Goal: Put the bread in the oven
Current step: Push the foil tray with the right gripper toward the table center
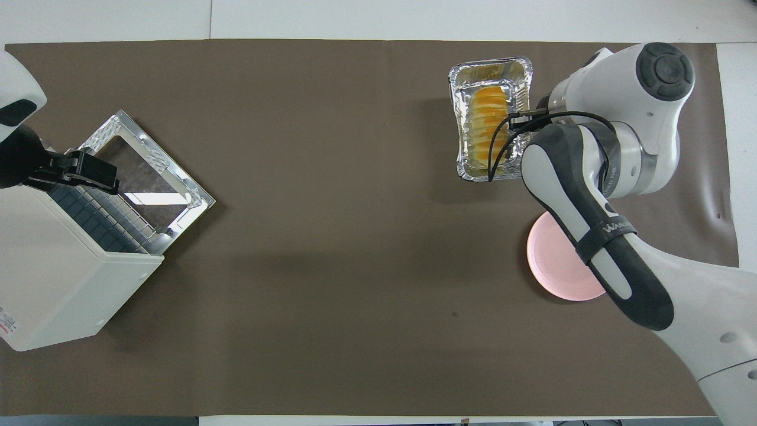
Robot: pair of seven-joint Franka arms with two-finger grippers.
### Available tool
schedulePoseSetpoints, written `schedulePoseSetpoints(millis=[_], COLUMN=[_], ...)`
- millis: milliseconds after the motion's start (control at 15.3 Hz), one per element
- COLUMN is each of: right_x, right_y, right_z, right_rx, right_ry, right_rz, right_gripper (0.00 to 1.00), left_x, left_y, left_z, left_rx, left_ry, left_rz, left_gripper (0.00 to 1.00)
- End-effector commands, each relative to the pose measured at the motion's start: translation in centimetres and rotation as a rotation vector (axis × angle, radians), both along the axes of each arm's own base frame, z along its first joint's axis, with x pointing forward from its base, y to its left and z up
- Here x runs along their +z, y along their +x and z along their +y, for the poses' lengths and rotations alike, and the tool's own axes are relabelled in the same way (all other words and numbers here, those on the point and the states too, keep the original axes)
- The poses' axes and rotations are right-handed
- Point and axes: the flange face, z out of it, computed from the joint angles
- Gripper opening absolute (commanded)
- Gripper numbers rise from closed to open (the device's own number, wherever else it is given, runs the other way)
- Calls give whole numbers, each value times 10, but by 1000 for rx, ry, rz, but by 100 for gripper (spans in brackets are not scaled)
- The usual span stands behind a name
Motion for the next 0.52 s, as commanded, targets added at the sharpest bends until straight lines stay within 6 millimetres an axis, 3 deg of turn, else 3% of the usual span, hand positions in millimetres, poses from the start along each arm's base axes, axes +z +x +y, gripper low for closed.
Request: schedulePoseSetpoints(millis=[0, 65, 195, 261, 326, 456], right_x=[-12, -20, -20, -27, -35, -43], right_y=[-17, -20, -9, -9, -18, -18], right_z=[92, 115, 138, 147, 169, 179], right_rx=[-5, -24, -34, -26, -3, -3], right_ry=[9, 0, 16, 15, 14, 32], right_rz=[48, 76, 77, 78, 78, 41], right_gripper=[0, 0, 0, 0, 0, 0], left_x=[1, 2, 1, 1, 1, 1], left_y=[-8, -8, -8, -8, -8, -8], left_z=[3, 3, 3, 3, 3, 3], left_rx=[-3, -3, -3, -3, -3, -3], left_ry=[-22, -22, -22, -22, -22, -22], left_rz=[-5, -6, -5, -5, -5, -5], left_gripper=[100, 100, 100, 100, 100, 100])
